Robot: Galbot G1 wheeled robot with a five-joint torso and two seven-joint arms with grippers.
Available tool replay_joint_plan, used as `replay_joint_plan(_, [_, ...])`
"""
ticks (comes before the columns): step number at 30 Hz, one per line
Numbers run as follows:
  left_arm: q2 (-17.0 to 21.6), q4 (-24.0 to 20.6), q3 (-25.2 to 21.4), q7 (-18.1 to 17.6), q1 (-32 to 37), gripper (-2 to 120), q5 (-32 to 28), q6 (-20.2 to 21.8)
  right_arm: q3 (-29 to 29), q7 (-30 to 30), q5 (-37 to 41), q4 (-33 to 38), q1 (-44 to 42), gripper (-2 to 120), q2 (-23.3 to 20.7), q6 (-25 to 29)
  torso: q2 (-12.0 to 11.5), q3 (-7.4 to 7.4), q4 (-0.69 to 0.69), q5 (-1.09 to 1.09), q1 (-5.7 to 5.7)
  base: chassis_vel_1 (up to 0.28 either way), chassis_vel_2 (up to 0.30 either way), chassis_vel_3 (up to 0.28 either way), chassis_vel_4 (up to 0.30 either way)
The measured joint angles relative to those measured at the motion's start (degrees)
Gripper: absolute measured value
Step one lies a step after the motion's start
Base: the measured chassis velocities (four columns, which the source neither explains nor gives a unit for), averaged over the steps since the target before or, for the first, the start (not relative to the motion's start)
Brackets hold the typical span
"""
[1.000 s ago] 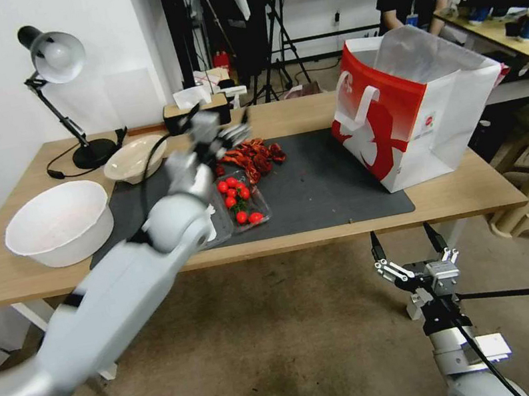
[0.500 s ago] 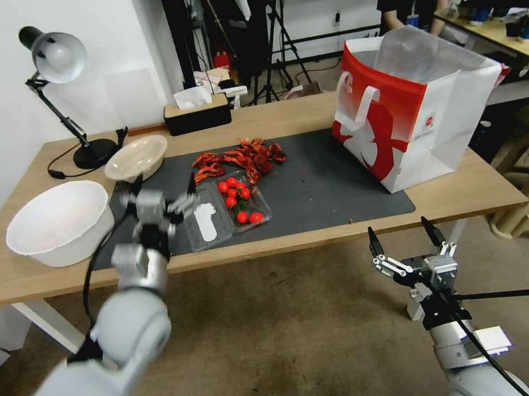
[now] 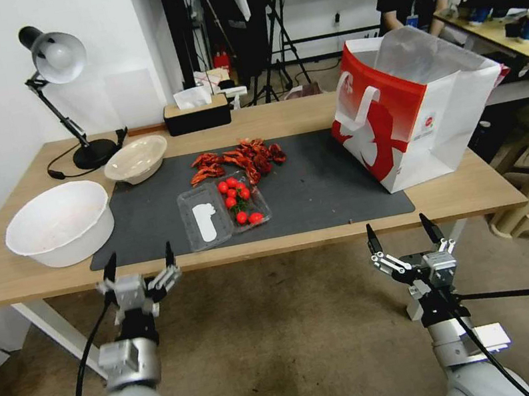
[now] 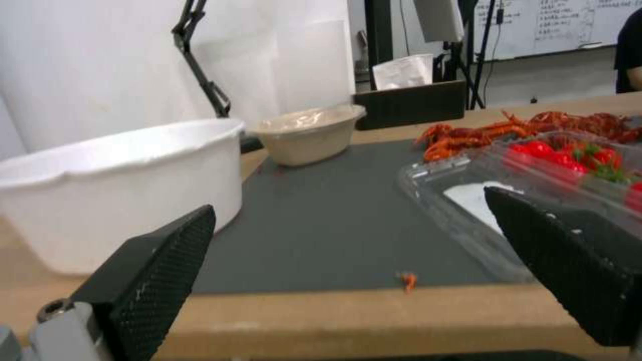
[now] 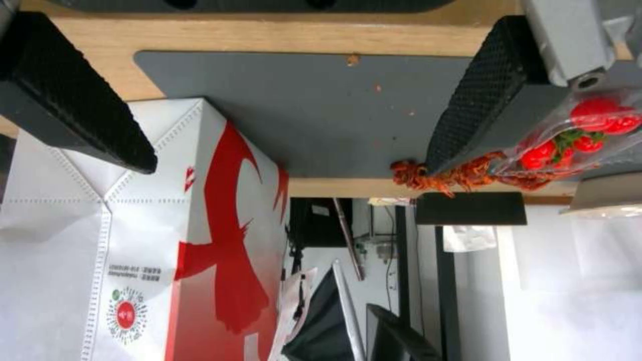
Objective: Pick up the trash from the table and place it into the takeout bag.
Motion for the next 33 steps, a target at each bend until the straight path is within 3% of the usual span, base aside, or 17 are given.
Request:
replay_joint_plan(7, [-1.04,1.48,-0.66,1.40,1.97,100,0.05,-4.11,0.00,-0.07,-0.14,0.00,-0.30,100,-0.03,0.03,0.00,0.00,-0.01,-0.01,0.01,0.000,0.000,0.000,0.000])
replay_joint_plan(15, [-1.24,3.31,-1.02,6.73,2.27,100,-2.51,-8.43,0.06,-0.08,-0.22,-0.11,-0.24,100,0.10,0.03,0.00,0.01,0.00,-0.02,0.01,0.000,0.000,0.000,0.000])
replay_joint_plan(20, [0.43,3.93,-1.07,9.14,0.37,100,-4.72,-8.79,0.14,-0.08,-0.22,-0.14,-0.24,100,0.12,0.03,0.00,0.00,0.00,-0.01,0.01,0.000,0.000,0.000,0.000])
replay_joint_plan(25, [4.21,4.62,-0.98,10.53,-6.25,100,-7.65,-6.28,0.29,-0.07,-0.16,-0.13,-0.17,100,0.00,-0.04,-0.01,0.01,-0.01,-0.01,0.01,0.000,0.000,0.000,0.000])
replay_joint_plan(28, [7.34,4.39,-0.49,11.03,-12.03,100,-14.67,-2.58,0.22,-0.03,0.05,-0.15,0.41,100,-0.34,-0.29,-0.01,0.01,0.01,-0.01,0.01,0.000,0.000,0.000,0.000])
replay_joint_plan(30, [7.68,4.35,-0.31,10.85,-12.89,100,-15.74,-2.06,0.20,-0.03,0.07,-0.17,0.48,100,-0.37,-0.31,-0.01,0.01,0.02,0.00,0.01,0.000,0.000,0.000,0.000])
replay_joint_plan(31, [8.85,4.20,0.67,10.03,-16.02,100,-20.13,0.27,0.16,-0.01,0.09,-0.27,0.58,100,-0.37,-0.40,-0.02,0.01,-0.01,-0.01,0.01,0.000,0.000,0.000,0.000])
replay_joint_plan(33, [9.05,4.19,0.92,9.85,-16.64,100,-21.10,0.70,0.16,0.00,0.09,-0.29,0.58,100,-0.37,-0.40,-0.01,0.01,-0.02,-0.01,0.01,0.000,0.000,0.000,0.000])
